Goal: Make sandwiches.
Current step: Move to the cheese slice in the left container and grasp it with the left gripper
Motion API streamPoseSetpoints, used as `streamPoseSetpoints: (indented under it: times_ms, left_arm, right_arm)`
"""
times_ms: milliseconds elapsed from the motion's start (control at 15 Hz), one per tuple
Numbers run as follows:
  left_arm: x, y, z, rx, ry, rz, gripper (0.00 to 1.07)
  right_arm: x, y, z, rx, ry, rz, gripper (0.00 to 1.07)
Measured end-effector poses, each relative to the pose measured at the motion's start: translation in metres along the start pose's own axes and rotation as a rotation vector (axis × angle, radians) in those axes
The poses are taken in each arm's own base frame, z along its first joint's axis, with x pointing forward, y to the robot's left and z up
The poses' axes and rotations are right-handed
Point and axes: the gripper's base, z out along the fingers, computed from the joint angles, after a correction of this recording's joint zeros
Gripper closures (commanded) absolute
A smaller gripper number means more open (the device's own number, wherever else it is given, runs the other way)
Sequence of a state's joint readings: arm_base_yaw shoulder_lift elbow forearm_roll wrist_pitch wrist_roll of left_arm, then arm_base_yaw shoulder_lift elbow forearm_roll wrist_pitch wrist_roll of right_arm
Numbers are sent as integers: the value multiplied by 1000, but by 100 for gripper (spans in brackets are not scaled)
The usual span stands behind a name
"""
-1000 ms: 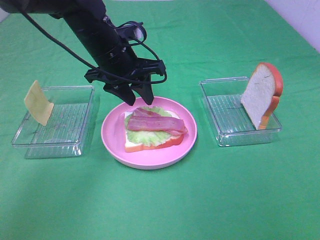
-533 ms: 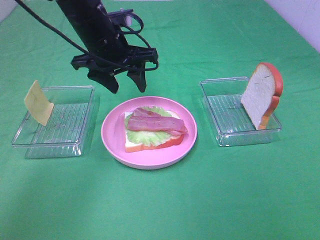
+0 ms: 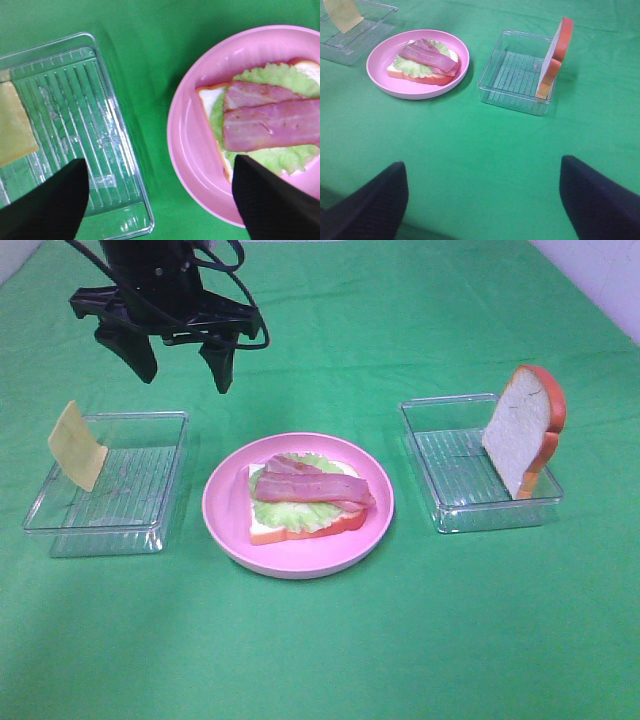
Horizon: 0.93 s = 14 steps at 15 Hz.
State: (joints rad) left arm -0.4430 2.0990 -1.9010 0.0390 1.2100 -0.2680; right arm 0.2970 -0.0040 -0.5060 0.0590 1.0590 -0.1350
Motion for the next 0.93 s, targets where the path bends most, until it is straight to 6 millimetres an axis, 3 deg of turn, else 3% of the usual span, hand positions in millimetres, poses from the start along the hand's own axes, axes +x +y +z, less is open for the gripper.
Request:
streamPoseSetpoints:
  times_ms: [400,933]
  left_arm:
    - [-12,70,1,-5,2,-193,30]
    - [-13,139,1,-43,1,-303,30]
  right_arm:
    - [0,0,0,0,0,0,31]
    - [0,0,0,0,0,0,31]
